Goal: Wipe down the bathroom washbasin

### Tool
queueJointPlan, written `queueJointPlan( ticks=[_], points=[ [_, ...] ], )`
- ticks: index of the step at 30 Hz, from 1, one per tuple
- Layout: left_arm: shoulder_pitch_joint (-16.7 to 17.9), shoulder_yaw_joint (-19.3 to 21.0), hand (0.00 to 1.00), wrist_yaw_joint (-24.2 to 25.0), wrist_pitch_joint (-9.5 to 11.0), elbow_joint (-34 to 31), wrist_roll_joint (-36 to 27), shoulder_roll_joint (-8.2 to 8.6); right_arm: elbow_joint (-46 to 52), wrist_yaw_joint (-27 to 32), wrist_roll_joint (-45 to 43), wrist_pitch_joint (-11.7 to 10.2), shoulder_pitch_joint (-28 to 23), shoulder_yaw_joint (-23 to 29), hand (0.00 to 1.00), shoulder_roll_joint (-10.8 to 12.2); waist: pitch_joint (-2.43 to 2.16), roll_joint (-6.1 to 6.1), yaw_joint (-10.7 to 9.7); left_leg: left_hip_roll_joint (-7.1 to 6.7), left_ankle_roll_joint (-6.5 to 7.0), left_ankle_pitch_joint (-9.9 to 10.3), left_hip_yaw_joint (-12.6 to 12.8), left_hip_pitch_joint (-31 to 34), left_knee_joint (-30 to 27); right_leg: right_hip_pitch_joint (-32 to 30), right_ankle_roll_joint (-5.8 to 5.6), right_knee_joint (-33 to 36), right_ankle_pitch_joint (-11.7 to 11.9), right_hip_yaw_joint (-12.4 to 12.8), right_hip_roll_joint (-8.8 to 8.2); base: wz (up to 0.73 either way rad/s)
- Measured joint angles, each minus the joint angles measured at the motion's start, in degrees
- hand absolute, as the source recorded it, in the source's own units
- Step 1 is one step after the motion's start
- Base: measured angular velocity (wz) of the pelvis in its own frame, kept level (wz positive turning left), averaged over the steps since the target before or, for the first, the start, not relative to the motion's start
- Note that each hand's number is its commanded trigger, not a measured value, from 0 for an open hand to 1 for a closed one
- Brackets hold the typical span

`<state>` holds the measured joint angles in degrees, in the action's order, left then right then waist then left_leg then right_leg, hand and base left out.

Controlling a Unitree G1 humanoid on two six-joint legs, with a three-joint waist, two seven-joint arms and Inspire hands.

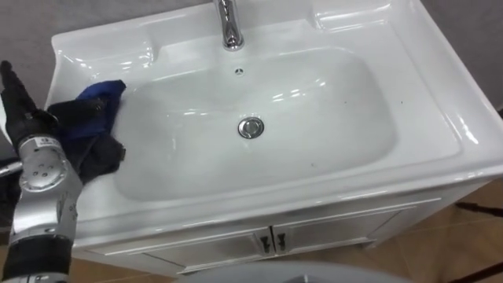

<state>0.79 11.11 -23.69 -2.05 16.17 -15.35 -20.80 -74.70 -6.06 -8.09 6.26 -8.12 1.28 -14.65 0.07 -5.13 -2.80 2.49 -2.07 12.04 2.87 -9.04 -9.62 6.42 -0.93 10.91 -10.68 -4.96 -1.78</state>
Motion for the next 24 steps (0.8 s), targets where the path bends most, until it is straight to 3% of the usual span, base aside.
queueJointPlan(
  ticks=[14,21,24],
  points=[
    [-2.6,0.6,0.00,-1.0,0.1,-5.8,2.7,-0.28,2.0,0.3,-3.4,0.1,-0.9,0.0,0.00,0.3,0.25,0.36,0.1,-0.02,0.00,0.0,0.0,1.0,0.0,-1.4,0.01,0.8,-0.3,0.2,-0.02,0.00],
    [-2.6,2.5,0.00,-1.0,0.1,-9.9,2.5,-1.11,1.8,0.3,-2.8,0.1,-1.6,0.9,0.00,1.1,0.38,0.69,0.1,-0.03,0.00,0.0,0.1,1.1,0.1,-0.8,0.01,0.6,-0.3,0.3,-0.02,0.00],
    [-2.6,3.2,0.00,-1.7,0.1,-11.4,2.5,-2.35,1.2,0.4,-2.2,0.1,-1.6,2.3,0.00,1.2,0.36,0.63,0.1,-0.04,0.00,0.0,0.1,0.4,0.2,-0.2,0.00,0.0,-0.3,0.3,0.01,0.00]
  ],
)
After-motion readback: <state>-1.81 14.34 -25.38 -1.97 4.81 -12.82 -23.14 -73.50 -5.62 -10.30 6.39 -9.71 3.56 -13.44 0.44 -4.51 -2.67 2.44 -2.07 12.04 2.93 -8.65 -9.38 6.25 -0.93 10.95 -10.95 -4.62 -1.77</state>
